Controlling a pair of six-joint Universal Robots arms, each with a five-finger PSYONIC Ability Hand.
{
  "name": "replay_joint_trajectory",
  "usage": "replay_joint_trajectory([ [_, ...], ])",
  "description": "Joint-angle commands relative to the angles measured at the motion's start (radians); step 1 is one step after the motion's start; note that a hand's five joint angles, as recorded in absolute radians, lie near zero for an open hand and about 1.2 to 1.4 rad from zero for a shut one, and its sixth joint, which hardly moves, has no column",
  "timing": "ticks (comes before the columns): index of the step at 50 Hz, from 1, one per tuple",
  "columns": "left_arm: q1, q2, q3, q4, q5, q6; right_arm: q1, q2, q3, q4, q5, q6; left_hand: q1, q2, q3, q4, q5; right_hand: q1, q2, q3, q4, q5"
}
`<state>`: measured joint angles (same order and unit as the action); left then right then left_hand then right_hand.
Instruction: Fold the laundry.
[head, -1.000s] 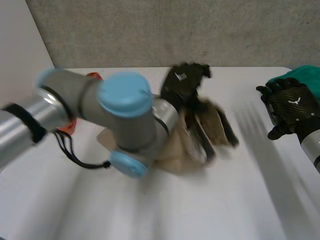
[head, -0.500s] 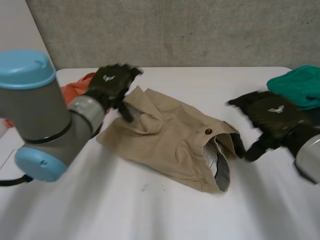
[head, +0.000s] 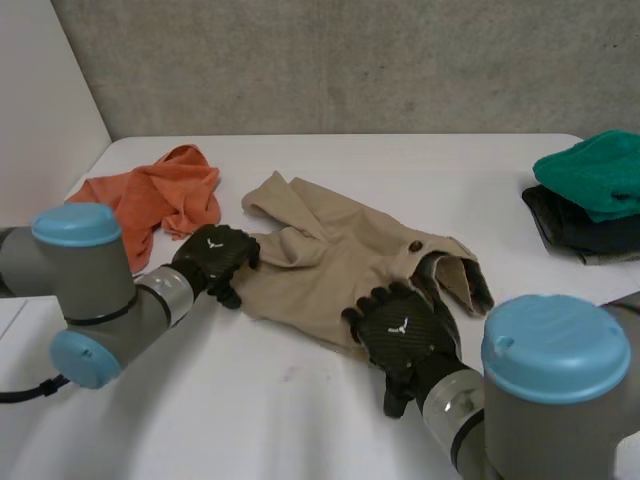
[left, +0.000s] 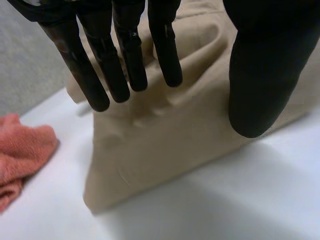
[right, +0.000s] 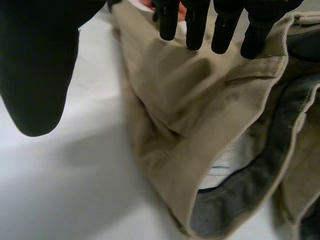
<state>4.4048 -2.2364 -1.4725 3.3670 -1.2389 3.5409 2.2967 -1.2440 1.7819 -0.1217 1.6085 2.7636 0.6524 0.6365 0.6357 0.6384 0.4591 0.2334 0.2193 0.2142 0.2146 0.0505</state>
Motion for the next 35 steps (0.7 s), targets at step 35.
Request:
replay_joint_trajectory([
  [35,-0.215,0.650,-0.008,-0.132,-0.217,-0.212,-0.264,-0.221,-0.464,0.290,0.031,-0.341,0.744,0.760,0.761,0.758,0.763,1.163,1.177,1.182,1.182,1.171],
])
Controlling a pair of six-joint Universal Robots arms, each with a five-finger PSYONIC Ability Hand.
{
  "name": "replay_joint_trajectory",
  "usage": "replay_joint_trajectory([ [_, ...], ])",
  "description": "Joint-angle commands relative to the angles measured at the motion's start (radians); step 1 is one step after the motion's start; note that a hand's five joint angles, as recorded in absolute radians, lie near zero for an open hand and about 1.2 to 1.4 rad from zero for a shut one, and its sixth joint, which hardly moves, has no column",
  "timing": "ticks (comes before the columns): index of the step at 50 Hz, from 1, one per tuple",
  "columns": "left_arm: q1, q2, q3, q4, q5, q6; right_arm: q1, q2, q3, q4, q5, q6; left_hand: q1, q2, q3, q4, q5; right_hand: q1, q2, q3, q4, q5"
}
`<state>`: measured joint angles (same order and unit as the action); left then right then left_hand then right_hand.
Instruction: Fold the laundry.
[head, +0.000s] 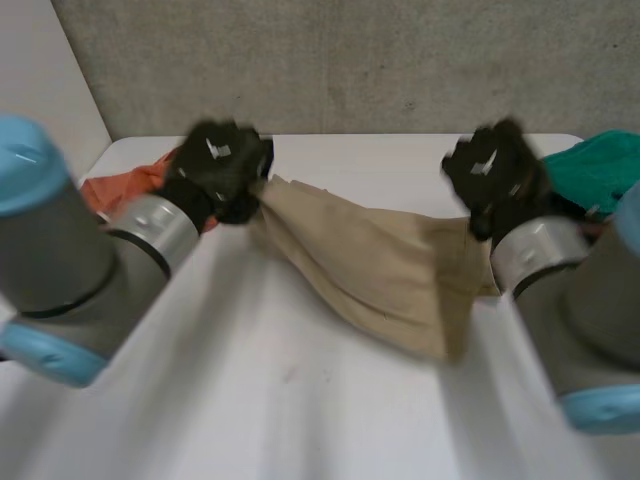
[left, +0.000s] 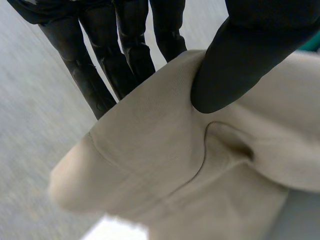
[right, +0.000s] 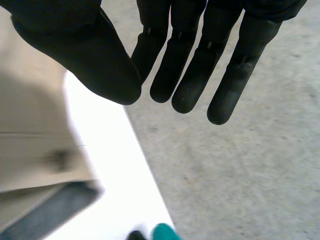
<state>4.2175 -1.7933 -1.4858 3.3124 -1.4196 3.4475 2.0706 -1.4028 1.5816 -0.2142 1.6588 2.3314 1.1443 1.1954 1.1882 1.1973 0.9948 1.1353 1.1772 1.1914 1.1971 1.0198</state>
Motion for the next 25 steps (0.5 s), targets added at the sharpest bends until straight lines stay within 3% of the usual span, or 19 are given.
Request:
replay_joint_trajectory([
  [1,-0.030,0.216,0.006,-0.085,-0.038,-0.125,-0.046,-0.065,-0.285,0.415,-0.023,0.092,0.252,0.201,0.208,0.199,0.227,0.261,0.219,0.205,0.199,0.202],
  [8,-0.069,0.126,-0.016,-0.114,-0.077,-0.128,-0.081,-0.051,-0.276,0.544,-0.105,0.153,0.252,0.201,0.208,0.199,0.227,0.261,0.219,0.205,0.199,0.202],
  [9,-0.079,0.097,-0.014,-0.116,-0.084,-0.128,-0.079,-0.047,-0.228,0.542,-0.120,0.211,0.252,0.201,0.208,0.199,0.227,-0.032,-0.073,-0.088,-0.093,-0.091],
  [12,-0.111,0.005,-0.002,-0.114,-0.119,-0.125,-0.078,-0.047,-0.116,0.509,-0.142,0.377,0.252,0.201,0.208,0.199,0.227,-0.552,-0.594,-0.608,-0.614,-0.611],
  [16,-0.116,-0.052,0.013,-0.108,-0.157,-0.119,-0.076,-0.050,0.070,0.411,-0.187,0.549,0.252,0.201,0.208,0.199,0.227,-0.952,-0.994,-1.008,-1.014,-1.011],
  [25,-0.110,-0.058,0.016,-0.102,-0.163,-0.120,-0.052,0.016,0.317,0.141,-0.277,0.596,0.252,0.201,0.208,0.199,0.227,-0.961,-1.003,-1.017,-1.023,-1.020],
])
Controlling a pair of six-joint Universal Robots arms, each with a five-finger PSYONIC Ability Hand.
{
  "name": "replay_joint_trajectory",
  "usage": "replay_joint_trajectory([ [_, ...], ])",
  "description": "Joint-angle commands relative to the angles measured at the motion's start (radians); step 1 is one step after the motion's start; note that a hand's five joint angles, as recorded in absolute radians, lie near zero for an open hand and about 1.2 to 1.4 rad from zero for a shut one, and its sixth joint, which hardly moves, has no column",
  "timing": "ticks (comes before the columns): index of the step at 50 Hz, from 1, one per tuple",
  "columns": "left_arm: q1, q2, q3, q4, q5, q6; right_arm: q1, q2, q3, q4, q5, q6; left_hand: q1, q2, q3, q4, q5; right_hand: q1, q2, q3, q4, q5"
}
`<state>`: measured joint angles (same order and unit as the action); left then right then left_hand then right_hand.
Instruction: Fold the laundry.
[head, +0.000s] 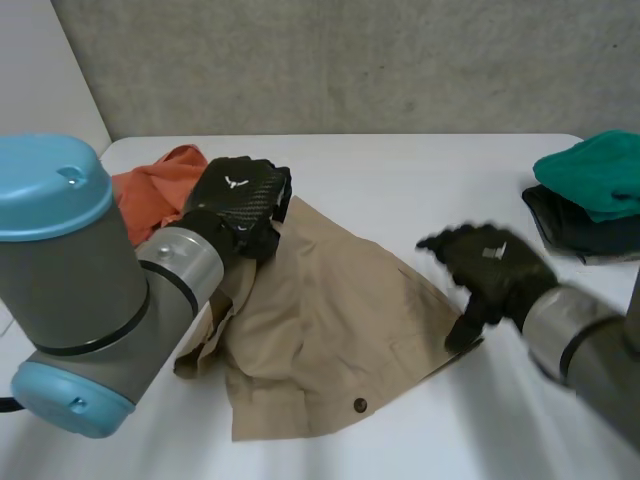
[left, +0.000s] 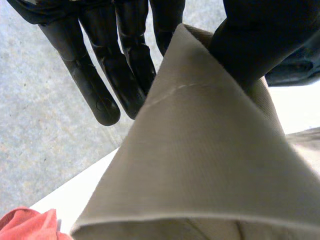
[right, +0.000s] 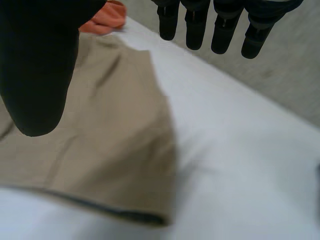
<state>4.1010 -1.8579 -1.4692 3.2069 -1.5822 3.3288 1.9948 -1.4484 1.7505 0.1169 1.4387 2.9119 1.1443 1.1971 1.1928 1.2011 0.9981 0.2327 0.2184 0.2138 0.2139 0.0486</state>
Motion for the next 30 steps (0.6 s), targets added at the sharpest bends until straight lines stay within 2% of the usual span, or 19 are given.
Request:
replay_joint_trajectory([
  [1,0.005,0.012,-0.003,0.004,-0.001,-0.002,0.030,0.094,0.147,-0.212,-0.055,0.009,0.252,0.199,0.203,0.195,0.224,-0.058,-0.044,-0.039,-0.039,-0.049],
  [2,0.005,0.014,-0.006,0.004,-0.001,-0.002,0.050,0.164,0.138,-0.253,-0.044,0.001,0.252,0.199,0.203,0.195,0.224,-0.058,-0.044,-0.039,-0.039,-0.049],
  [5,0.005,0.019,-0.011,0.002,-0.002,-0.002,0.062,0.245,0.118,-0.305,-0.028,-0.023,0.252,0.199,0.203,0.195,0.224,-0.058,-0.044,-0.039,-0.039,-0.049],
  [9,0.007,0.034,-0.020,0.001,-0.007,-0.002,0.062,0.286,0.081,-0.348,0.026,-0.091,0.252,0.199,0.203,0.195,0.224,-0.058,-0.044,-0.039,-0.039,-0.049],
  [13,0.019,0.054,-0.046,0.004,-0.001,-0.002,0.055,0.335,0.054,-0.410,0.063,-0.178,0.252,0.199,0.203,0.195,0.224,0.435,0.449,0.454,0.454,0.445],
  [14,0.025,0.058,-0.051,0.004,-0.001,-0.002,0.053,0.353,0.040,-0.445,0.074,-0.212,0.252,0.199,0.203,0.195,0.224,0.820,0.834,0.839,0.839,0.830],
  [15,0.030,0.062,-0.053,0.004,-0.001,-0.003,0.052,0.362,0.032,-0.457,0.080,-0.230,0.252,0.199,0.203,0.195,0.224,1.088,1.103,1.107,1.107,1.098],
  [16,0.033,0.065,-0.056,0.004,-0.001,-0.003,0.052,0.367,0.021,-0.473,0.088,-0.250,0.252,0.199,0.203,0.195,0.224,1.163,1.177,1.182,1.182,1.172],
  [22,0.039,0.077,-0.085,0.004,0.001,-0.003,0.030,0.367,-0.109,-0.554,0.140,-0.326,0.252,0.199,0.203,0.195,0.224,1.164,1.178,1.182,1.182,1.173],
  [25,0.038,0.077,-0.105,0.005,0.002,-0.003,0.007,0.379,-0.189,-0.550,0.137,-0.333,0.252,0.199,0.203,0.195,0.224,1.164,1.178,1.182,1.182,1.173],
  [30,0.033,0.066,-0.129,0.014,0.004,-0.011,-0.002,0.520,-0.443,-0.497,0.112,-0.378,0.252,0.199,0.203,0.195,0.224,1.164,1.178,1.182,1.182,1.173],
])
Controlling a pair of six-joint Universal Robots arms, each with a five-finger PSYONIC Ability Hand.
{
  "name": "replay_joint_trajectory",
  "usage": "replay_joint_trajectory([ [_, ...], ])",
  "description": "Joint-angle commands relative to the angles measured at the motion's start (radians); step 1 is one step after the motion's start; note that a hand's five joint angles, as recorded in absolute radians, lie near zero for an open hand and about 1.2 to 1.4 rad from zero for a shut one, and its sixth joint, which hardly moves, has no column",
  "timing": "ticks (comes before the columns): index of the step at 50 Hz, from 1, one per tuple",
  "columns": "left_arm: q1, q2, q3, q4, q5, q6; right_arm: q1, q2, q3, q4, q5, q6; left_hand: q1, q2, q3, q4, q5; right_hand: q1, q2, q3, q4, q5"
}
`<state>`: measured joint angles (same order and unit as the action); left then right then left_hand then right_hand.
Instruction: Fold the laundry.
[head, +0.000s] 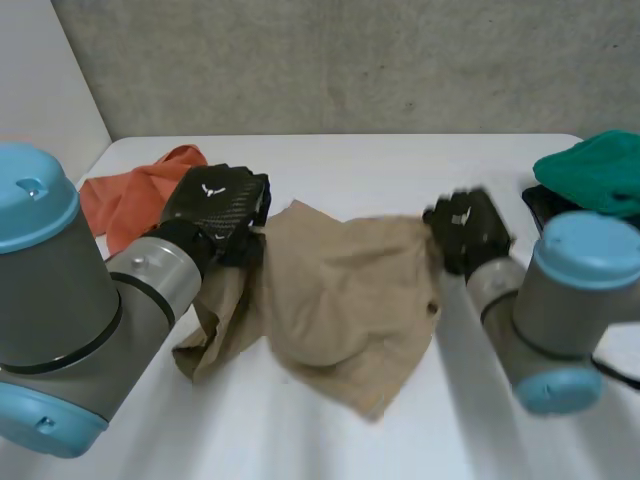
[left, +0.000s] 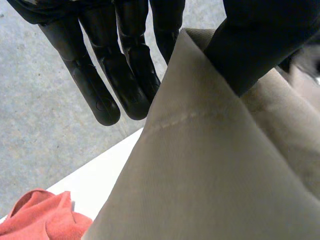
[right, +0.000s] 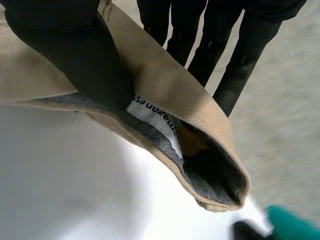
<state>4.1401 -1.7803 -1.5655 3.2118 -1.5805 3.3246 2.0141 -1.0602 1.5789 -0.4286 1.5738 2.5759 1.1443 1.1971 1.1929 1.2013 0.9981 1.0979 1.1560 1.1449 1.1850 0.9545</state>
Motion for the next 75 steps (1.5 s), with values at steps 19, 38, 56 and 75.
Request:
replay_joint_trajectory([
  [19,-0.080,-0.126,-0.062,0.106,-0.026,0.004,-0.023,0.412,-0.603,0.042,-0.045,-0.102,-0.572,-0.625,-0.621,-0.629,-0.601,-0.923,-0.982,-0.970,-1.010,-0.955],
  [38,-0.075,-0.037,-0.139,0.109,-0.147,0.004,-0.138,-0.314,-0.047,0.622,-0.063,0.065,-0.734,-0.787,-0.783,-0.791,-0.762,-0.737,-0.795,-0.784,-0.824,-0.768],
  [56,-0.069,-0.094,-0.126,0.125,-0.171,-0.007,-0.090,-0.209,0.319,0.277,-0.155,0.306,-0.338,-0.391,-0.386,-0.395,-0.366,-0.537,-0.596,-0.584,-0.624,-0.569],
  [75,-0.073,-0.169,-0.108,0.152,-0.171,-0.008,-0.043,-0.041,0.221,0.128,-0.115,0.303,0.252,0.199,0.203,0.195,0.224,-0.370,-0.428,-0.417,-0.457,-0.401],
])
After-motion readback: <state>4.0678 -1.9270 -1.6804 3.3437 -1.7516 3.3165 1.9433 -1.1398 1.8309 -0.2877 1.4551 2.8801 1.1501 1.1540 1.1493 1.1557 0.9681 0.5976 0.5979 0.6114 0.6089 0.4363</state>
